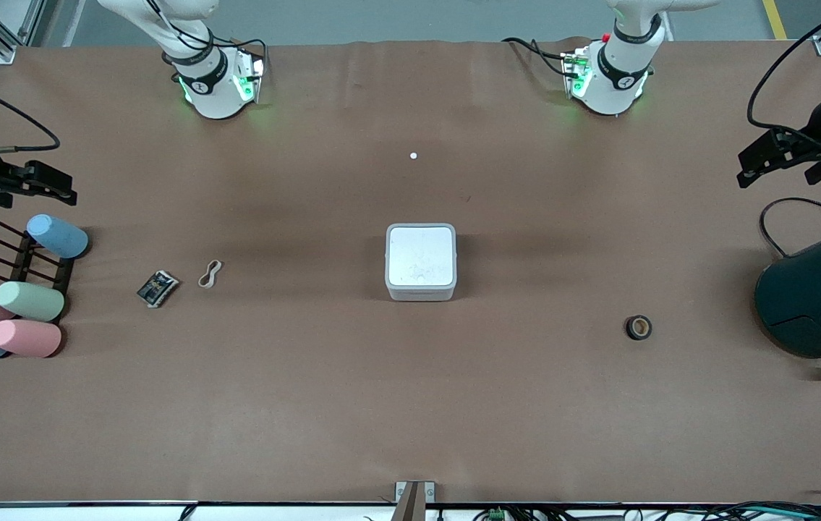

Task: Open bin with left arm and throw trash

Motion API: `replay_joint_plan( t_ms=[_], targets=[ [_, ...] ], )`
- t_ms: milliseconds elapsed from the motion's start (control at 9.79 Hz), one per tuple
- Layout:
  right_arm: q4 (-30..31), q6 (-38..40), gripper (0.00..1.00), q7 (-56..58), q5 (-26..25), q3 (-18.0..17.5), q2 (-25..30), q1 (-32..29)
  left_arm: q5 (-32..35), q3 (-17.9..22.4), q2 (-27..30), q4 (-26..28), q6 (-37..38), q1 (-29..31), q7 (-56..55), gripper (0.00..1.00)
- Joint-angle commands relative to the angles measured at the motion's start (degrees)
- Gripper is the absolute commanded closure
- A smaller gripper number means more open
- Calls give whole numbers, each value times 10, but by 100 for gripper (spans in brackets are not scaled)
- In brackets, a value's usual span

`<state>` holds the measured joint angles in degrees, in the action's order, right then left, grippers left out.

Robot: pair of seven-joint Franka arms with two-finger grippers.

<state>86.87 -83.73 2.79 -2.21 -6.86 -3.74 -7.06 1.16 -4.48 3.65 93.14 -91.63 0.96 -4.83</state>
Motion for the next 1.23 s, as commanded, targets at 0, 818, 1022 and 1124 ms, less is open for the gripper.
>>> replay_joint_plan(
  t_ms=[0, 818, 1022, 1124],
  targets=[
    [-7, -1, 0, 5, -7, 0, -2, 0, -5, 3, -7, -16, 3, -3, -5, 0],
    [62, 2, 0, -6, 6, 1, -3, 13, -48, -62, -309, -115, -203, -258, -136, 100],
    [181, -110, 0, -5, 13, 3, -2, -12, -42, -62, -358, -115, -302, -297, -169, 100],
    [242, -186, 0, -5, 13, 4, -6, -31, -41, -62, -371, -115, -327, -305, -172, 100]
  ],
)
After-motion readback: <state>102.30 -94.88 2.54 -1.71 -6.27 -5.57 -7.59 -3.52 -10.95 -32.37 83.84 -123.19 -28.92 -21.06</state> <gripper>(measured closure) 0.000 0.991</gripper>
